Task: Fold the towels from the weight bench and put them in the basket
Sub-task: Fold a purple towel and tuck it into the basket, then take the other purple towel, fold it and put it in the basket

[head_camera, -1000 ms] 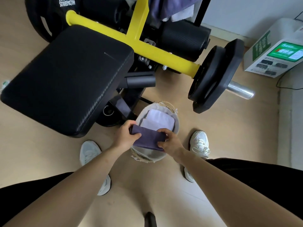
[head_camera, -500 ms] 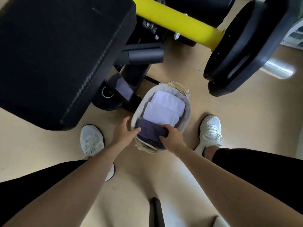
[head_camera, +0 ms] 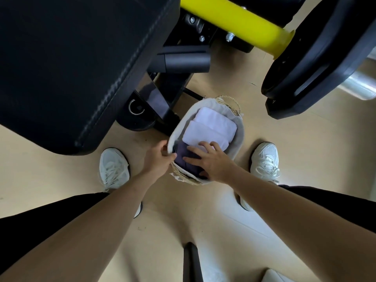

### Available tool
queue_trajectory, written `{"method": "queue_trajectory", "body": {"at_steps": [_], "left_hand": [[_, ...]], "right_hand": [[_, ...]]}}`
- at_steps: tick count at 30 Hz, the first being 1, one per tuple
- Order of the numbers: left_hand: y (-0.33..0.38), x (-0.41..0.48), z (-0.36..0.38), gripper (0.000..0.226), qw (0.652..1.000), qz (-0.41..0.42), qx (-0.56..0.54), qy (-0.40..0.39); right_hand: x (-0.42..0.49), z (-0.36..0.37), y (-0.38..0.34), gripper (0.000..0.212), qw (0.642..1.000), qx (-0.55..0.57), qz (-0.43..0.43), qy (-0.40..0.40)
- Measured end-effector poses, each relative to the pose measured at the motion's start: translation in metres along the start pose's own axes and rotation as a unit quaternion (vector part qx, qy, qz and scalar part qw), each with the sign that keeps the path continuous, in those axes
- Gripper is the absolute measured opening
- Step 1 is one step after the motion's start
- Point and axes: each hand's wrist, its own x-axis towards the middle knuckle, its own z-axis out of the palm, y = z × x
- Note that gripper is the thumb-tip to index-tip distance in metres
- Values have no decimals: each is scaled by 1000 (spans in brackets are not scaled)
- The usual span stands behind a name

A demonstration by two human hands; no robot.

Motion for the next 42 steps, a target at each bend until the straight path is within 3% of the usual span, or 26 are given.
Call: {"method": "queue_trajectory", "body": {"at_steps": [4,8,11,17,23,27,30,34,38,42], "left_hand": [[-6,5,2,53,1000,8,-8,-2],[-4,4,1,47,1000,10,-13,0],[-3,6,0,44,1000,10,-23,8],[7,4,-4,38,999,-3,-39,-2],[29,-16,-9,37,999,-14,41,3],[74,-42,-21,29,996,36,84,-7],[122,-65,-36,16,991,108,73,-18],[193,-94,-65,21,980,197,8,1],[270,-110,-96,28,964,259,-46,31],[349,-97,-119,12,944,305,-100,82]], "right_hand": [[18,-8,8,78,994,-70,-65,-49],[28,-2,6,80,989,-135,-42,-46],[29,0,3,87,991,-125,-17,-44],[9,-23,11,83,995,-68,-33,-63],[-34,-60,26,43,997,16,-17,-74],[-60,-113,31,26,984,161,72,-26],[-76,-167,35,25,938,292,156,104],[-98,-243,47,13,800,465,214,314],[-108,-321,73,4,686,508,228,467],[-99,-385,125,22,603,504,259,562]]}}
